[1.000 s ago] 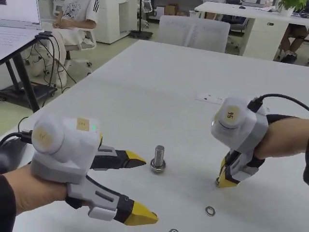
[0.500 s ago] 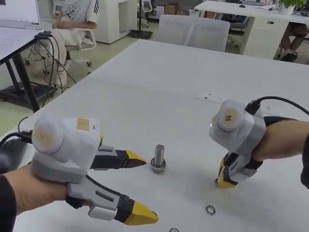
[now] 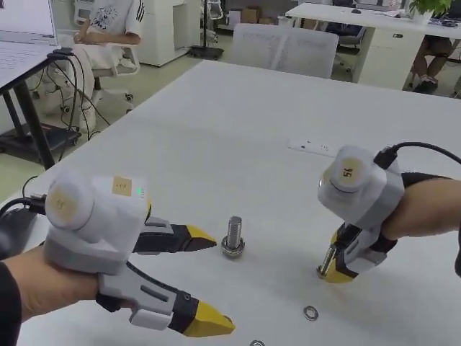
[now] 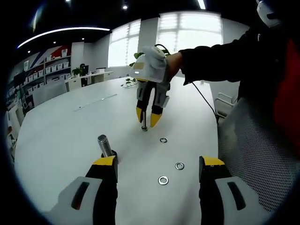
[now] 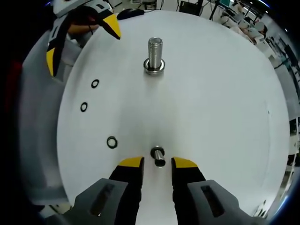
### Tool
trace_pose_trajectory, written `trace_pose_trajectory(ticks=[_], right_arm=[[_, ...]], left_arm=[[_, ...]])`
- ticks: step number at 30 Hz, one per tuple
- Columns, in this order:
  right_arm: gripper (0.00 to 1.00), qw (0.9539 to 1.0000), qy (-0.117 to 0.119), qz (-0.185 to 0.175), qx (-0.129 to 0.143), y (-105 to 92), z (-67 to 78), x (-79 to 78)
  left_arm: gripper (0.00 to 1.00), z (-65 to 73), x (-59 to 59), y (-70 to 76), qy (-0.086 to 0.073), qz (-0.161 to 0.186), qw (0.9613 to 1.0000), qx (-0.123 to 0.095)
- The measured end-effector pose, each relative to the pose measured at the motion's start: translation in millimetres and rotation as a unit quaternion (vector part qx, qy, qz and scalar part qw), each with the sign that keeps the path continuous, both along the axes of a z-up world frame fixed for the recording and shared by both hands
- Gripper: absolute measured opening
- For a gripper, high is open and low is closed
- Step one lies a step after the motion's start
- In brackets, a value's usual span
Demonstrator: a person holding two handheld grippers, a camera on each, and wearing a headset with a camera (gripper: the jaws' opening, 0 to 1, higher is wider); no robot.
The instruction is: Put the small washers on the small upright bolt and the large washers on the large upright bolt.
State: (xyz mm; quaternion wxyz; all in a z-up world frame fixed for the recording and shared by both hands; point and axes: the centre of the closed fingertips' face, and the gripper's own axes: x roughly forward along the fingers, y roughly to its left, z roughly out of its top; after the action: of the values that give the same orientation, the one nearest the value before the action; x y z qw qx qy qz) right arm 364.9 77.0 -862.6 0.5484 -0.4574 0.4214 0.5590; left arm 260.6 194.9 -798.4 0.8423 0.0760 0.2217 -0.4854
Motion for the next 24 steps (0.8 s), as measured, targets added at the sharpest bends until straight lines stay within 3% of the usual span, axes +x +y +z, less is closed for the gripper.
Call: trace_pose_trajectory(ticks=[9,24], right_arm=[[0.25,0.9999,0.004,-0.011,0.000,-11.3,-1.6,-6.7],[0.26,0.9999,0.012,-0.004,0.010,-11.8,3.6,-43.3]], left_arm=[[0.70,0.1,-0.3,-0.7,-0.001,-0.001,1.0000,-0.001],[0.70,0.8,-2.9,-2.7,-0.005,-0.004,1.0000,0.000]])
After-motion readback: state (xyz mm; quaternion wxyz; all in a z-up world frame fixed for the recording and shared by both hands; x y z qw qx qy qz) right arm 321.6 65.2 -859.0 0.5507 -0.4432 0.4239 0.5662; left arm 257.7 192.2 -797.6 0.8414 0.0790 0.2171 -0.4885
